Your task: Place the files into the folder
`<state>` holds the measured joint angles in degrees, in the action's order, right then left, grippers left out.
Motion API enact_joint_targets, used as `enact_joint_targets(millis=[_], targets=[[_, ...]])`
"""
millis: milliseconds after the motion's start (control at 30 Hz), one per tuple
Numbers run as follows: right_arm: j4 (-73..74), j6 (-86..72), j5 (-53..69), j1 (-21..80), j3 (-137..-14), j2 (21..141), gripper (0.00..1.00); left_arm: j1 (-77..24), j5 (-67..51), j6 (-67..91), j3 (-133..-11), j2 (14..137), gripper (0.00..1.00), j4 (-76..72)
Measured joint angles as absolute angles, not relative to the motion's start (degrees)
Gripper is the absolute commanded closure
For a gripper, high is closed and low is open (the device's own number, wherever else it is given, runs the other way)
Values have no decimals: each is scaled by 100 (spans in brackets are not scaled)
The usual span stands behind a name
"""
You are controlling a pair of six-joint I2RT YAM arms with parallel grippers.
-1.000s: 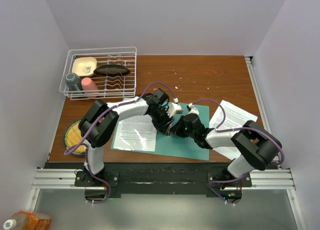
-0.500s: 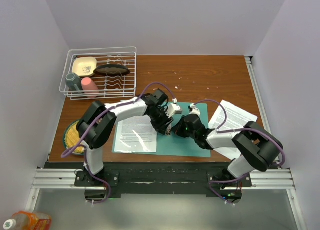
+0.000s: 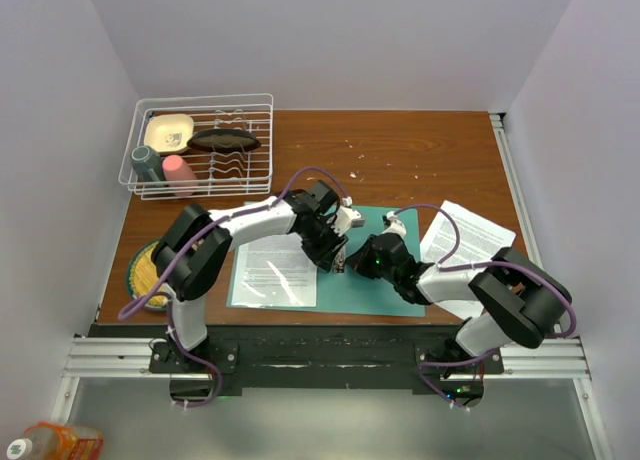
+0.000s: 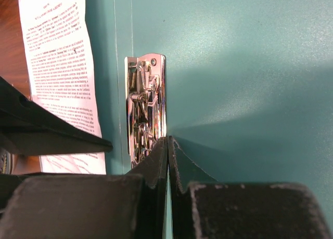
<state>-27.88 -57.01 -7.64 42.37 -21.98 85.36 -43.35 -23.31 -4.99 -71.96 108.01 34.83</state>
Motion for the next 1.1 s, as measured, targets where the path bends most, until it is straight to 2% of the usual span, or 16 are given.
enact_joint_targets(millis=[267,733,1100], targets=[[-2921,-5970,-1105,4458,-2014,8451,100,-4530,-2152,-196,-7378,11104,69,3520],[-2952,-6307,-1426,4613,-1507,7953,100,-4545,-1997,-106,-7944,11483,69,3621],[-2954,-6396,-1651,4635,-1481,7937,100,-4545,-2034,-115,-8718,11972,70,4202]])
